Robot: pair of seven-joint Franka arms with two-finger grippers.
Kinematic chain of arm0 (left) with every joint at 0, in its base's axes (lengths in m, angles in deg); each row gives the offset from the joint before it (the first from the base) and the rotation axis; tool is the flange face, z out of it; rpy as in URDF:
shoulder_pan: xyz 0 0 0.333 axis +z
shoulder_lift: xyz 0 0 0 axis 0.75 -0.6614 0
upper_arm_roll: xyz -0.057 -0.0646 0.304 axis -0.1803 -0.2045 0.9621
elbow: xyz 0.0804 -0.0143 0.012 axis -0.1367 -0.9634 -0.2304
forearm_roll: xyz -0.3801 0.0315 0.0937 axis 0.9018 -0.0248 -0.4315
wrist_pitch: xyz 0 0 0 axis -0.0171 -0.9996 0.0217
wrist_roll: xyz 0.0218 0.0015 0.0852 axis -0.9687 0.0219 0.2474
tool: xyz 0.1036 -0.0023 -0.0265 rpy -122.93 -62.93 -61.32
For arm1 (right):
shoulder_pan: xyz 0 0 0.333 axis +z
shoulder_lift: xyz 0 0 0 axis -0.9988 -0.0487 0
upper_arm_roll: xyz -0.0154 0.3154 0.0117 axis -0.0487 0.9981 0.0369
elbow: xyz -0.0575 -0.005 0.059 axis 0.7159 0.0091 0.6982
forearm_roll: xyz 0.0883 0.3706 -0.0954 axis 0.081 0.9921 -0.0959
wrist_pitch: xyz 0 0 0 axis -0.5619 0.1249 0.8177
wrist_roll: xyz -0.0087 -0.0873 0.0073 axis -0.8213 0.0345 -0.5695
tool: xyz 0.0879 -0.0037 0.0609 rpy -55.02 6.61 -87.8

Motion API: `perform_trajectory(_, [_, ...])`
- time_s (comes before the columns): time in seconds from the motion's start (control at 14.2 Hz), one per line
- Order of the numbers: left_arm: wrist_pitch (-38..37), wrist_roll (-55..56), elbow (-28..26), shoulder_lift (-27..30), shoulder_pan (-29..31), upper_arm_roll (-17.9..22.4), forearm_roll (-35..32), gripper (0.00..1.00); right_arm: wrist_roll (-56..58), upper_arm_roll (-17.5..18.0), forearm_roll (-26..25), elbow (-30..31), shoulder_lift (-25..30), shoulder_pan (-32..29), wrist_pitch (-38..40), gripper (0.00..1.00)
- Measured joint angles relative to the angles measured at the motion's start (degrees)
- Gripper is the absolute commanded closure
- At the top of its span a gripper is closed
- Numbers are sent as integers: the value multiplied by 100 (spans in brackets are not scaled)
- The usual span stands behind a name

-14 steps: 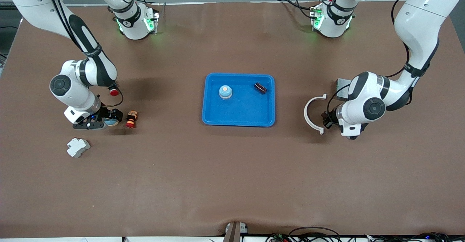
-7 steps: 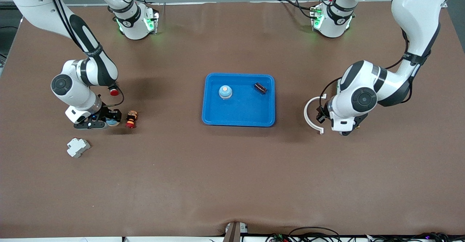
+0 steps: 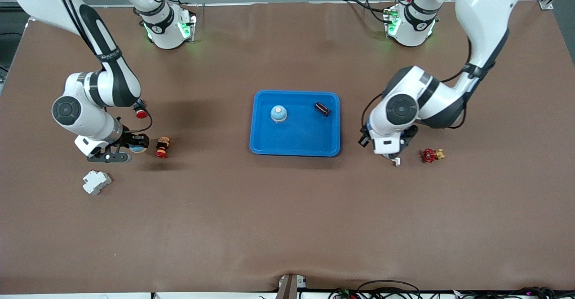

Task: Place electrolytic capacitor and blue bell in tray
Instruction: 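Carry the bell toward the tray while the left gripper carries the capacitor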

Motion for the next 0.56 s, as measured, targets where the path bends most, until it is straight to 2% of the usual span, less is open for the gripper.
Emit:
perform_trajectory(0.21, [6,601,466,-395,-478,8,0,100,-981,627,493,-259,178,6,432,100])
perform_trajectory(0.42, [13,1099,896,-810,-915,44,0,100,-2584,1284,531,-507,182,127,565,100])
perform_trajectory(0.56, [47,1264,1110,-1015,-1188,174,0,100,-3589,1435,544,-671,181,536,595,100])
